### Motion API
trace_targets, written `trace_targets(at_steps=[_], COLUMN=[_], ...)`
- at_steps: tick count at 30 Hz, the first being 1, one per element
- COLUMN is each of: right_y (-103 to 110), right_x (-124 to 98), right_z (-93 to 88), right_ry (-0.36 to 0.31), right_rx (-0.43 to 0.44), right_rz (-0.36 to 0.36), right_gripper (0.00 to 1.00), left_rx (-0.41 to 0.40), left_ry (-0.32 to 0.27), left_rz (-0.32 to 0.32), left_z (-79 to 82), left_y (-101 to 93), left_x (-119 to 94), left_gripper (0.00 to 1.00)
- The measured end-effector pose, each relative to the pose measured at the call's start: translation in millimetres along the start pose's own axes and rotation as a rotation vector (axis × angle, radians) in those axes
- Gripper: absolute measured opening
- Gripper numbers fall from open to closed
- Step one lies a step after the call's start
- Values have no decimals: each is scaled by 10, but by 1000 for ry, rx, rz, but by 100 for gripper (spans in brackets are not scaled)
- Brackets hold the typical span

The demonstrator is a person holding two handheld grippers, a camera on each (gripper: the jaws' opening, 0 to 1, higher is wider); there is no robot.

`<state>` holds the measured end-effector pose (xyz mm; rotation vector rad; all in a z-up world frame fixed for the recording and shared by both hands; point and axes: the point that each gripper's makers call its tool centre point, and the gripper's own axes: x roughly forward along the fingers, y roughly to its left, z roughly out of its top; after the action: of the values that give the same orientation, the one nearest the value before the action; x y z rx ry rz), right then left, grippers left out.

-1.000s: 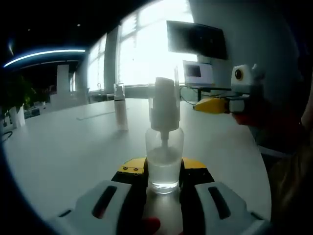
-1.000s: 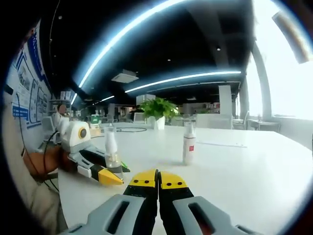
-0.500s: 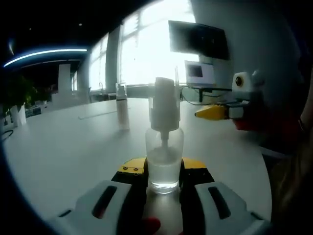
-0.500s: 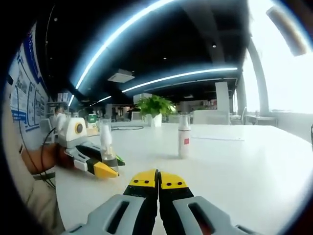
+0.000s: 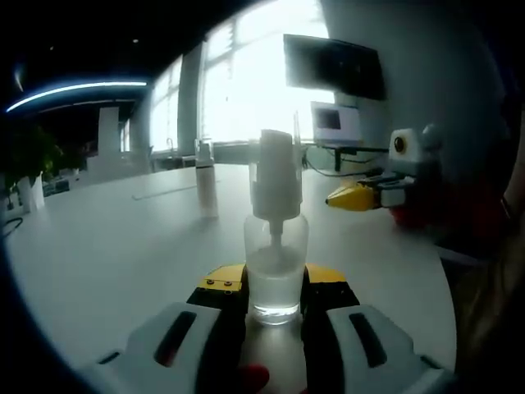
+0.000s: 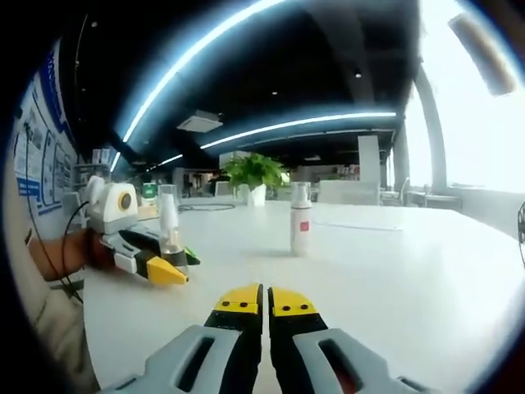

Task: Clamp pump bottle remove cover press pump head put on cover

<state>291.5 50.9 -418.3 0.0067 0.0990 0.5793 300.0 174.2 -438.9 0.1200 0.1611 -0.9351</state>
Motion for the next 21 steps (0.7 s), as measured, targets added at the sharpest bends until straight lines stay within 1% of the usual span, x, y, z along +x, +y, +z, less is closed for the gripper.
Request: trace_targets(at_steps=[2,4,9,21], right_y=[6,1,-7,-38], right_x=[-1,-8,-22,-30], right_z=[8,11,25,30], right_ry=[-4,-6,-16,-16], right_rx=[16,13,-20,-33], right_rz=[-1,-3,-18,-53], right_gripper=[0,0,1,1], left_rx=[4,9,10,7], left_ry=[0,-1,-1,0], left_rz=[1,-1,-8,-7], left_z=[2,4,3,7], left_y=[-6,-15,-16,-19], left_x=[0,-2,1,4], left_gripper=[16,16,16,16])
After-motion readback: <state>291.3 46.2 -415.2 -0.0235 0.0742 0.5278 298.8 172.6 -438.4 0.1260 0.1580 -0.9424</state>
